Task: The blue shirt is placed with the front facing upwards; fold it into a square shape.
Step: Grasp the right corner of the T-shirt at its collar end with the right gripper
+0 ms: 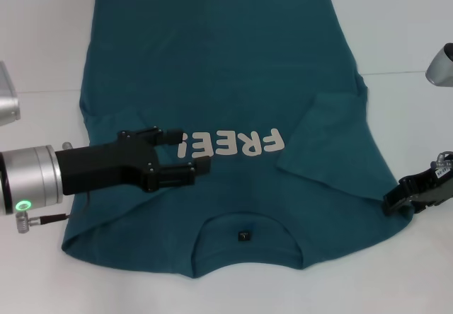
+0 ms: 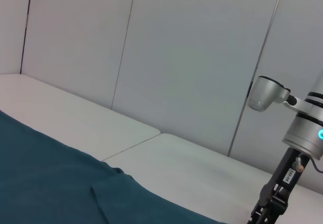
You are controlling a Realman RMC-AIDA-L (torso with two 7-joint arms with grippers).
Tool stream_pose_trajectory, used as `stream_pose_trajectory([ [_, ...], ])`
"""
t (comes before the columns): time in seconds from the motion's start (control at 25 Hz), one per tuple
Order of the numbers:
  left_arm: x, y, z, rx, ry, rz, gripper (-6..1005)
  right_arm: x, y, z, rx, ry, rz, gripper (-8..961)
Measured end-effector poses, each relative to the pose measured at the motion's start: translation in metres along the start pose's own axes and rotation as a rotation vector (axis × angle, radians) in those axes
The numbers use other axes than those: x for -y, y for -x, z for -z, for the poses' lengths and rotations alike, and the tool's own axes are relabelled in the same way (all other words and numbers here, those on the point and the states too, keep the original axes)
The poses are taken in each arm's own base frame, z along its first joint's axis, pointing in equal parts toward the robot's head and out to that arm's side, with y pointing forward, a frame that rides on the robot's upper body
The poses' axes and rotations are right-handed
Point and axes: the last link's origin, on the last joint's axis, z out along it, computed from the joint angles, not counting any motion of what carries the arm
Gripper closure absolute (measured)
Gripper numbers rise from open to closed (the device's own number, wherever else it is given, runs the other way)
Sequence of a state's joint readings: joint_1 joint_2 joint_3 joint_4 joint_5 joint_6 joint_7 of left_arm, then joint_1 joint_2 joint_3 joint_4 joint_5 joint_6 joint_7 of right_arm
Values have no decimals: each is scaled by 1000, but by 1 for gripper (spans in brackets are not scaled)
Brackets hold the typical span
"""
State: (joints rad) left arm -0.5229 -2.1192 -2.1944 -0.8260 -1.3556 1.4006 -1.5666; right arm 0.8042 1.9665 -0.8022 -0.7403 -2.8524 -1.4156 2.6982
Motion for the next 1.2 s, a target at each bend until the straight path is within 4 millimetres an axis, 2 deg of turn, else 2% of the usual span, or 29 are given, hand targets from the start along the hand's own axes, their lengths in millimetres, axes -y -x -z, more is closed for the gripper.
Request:
stream_pose_trajectory([
  [0.28, 1, -1, 0, -6, -8, 1, 148, 4, -1, -1, 1, -26, -11, 315],
  [0.48, 1, -1, 0, -11, -12, 1, 148, 4, 0, -1, 3, -29, -12, 437],
  [1.2, -1, -1, -3, -18, -9, -4, 150, 2, 3, 0, 15, -30, -5, 469],
])
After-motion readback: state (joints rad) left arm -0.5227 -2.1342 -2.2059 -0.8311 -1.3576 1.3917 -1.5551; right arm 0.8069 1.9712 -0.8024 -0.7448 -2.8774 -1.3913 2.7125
